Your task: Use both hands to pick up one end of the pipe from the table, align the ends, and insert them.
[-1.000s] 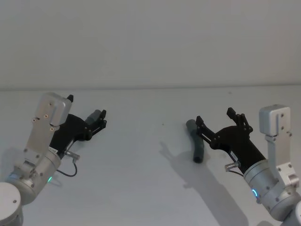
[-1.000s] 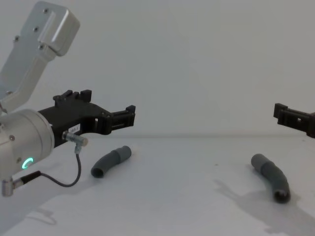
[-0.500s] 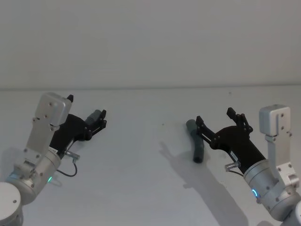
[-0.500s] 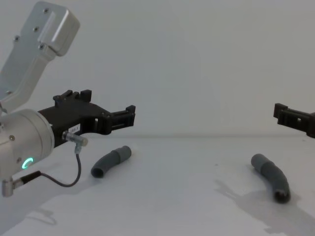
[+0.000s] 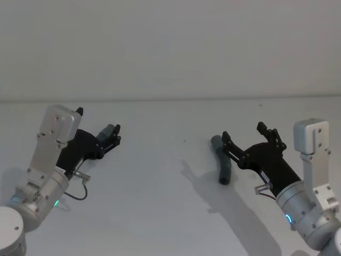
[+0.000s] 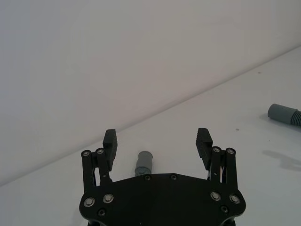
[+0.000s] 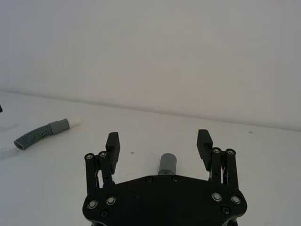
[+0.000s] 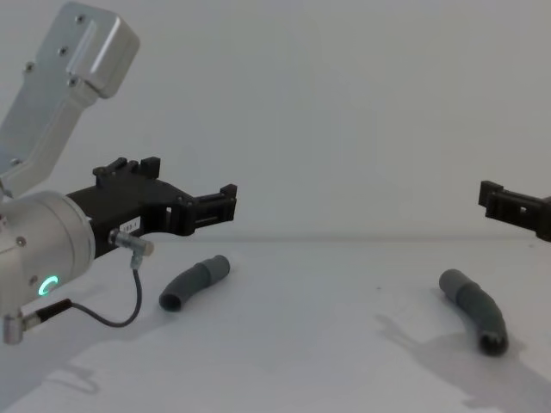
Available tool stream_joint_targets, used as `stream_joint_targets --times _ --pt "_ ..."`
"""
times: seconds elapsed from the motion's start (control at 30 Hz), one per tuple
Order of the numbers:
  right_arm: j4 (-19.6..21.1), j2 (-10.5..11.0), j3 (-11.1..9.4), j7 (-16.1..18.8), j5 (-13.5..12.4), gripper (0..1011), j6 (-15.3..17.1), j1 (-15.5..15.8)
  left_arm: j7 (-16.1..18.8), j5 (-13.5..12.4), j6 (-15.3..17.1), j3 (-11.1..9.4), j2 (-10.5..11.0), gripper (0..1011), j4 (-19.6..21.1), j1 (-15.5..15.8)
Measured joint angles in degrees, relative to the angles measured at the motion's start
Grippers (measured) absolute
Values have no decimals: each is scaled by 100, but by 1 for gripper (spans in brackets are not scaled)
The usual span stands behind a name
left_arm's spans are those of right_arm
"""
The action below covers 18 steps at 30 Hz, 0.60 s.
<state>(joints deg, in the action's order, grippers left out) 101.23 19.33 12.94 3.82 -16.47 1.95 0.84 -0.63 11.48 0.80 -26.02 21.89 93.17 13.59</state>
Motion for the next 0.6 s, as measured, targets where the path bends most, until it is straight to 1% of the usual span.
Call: stream_joint_targets --times 0.4,0.5,0.6 --pt "0 0 0 0 0 1000 0 0 -23 3 12 6 -3 1002 -13 15" --pt "0 0 0 0 0 1000 0 0 -62 22 51 16 -4 1002 -37 47" --pt "0 0 0 0 0 1000 0 0 -214 116 194 33 -9 1002 -117 157"
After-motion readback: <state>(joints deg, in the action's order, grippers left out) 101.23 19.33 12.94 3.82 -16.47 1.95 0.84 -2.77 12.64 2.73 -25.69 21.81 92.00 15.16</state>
